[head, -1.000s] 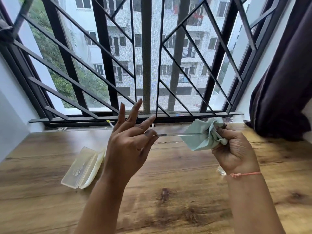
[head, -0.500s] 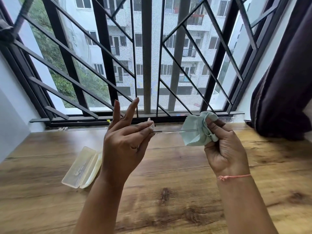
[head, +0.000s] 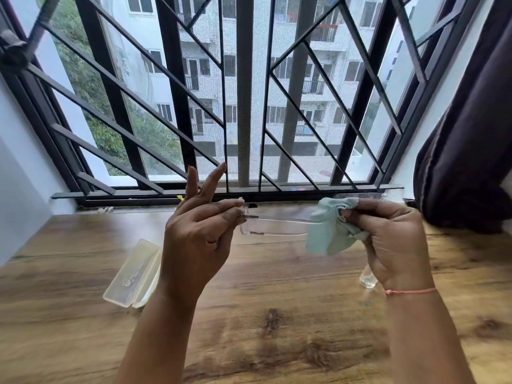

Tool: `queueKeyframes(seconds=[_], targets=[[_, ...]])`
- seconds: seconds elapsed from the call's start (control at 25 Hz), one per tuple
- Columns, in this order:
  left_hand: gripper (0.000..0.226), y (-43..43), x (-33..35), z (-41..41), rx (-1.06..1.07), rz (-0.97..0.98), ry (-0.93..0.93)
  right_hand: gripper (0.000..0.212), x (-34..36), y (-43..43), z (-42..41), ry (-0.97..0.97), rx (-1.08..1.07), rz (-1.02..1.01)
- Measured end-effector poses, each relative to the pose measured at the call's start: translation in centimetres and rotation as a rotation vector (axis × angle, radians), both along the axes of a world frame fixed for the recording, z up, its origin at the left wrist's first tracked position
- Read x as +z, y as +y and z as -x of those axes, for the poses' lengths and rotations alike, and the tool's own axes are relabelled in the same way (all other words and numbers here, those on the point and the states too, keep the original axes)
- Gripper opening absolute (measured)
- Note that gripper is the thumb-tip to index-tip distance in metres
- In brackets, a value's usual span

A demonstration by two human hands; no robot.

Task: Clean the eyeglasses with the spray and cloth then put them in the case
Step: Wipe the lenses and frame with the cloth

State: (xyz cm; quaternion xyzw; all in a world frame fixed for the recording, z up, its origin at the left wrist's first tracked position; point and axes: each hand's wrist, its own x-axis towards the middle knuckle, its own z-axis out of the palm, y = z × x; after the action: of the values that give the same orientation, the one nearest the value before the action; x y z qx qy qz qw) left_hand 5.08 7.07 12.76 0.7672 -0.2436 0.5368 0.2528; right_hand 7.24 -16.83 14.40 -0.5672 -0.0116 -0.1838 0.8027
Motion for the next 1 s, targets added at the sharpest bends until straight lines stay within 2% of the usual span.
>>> queueKeyframes(seconds=[0.12, 0.2, 0.28, 0.4, 0.48, 0.6, 0.92, 1.0], targets=[[0.006, -0.2, -0.2, 0.1, 0.022, -0.006, -0.007, 0.024, 0.0, -0.8, 0.1, -0.175, -0.271, 0.168], [0.007, -0.4, -0.2, 0.1, 0.023, 0.006, -0.01, 0.026, 0.2, -0.6, 0.5, -0.386, -0.243, 0.337], [0.008, -0.5, -0.1, 0.1, 0.006, 0.04, -0.01, 0.03, 0.2, 0.1, 0.8, -0.553, -0.154, 0.615], [0.007, -0.8, 0.1, 0.3, -0.003, 0.083, -0.014, 0.033, -0.4, 0.2, 0.5, -0.6, -0.126, 0.854], [0.007, -0.9, 0.1, 0.4, -0.001, 0.076, -0.004, 0.024, -0.7, -0.1, 0.2, -0.638, -0.148, 0.944], [0.006, -1.1, 0.0, 0.5, -0.018, 0.065, 0.004, 0.01, -0.8, -0.1, 0.1, -0.666, -0.112, 1.022], [0.009, -2.6, 0.1, 0.5, -0.06, 0.001, 0.003, 0.009, -0.8, 3.3, 0.8, -0.749, -0.073, 1.029], [0.009, -2.8, 0.0, 0.4, -0.061, -0.011, -0.005, 0.016, -0.8, 4.2, 1.0, -0.8, -0.051, 1.033]])
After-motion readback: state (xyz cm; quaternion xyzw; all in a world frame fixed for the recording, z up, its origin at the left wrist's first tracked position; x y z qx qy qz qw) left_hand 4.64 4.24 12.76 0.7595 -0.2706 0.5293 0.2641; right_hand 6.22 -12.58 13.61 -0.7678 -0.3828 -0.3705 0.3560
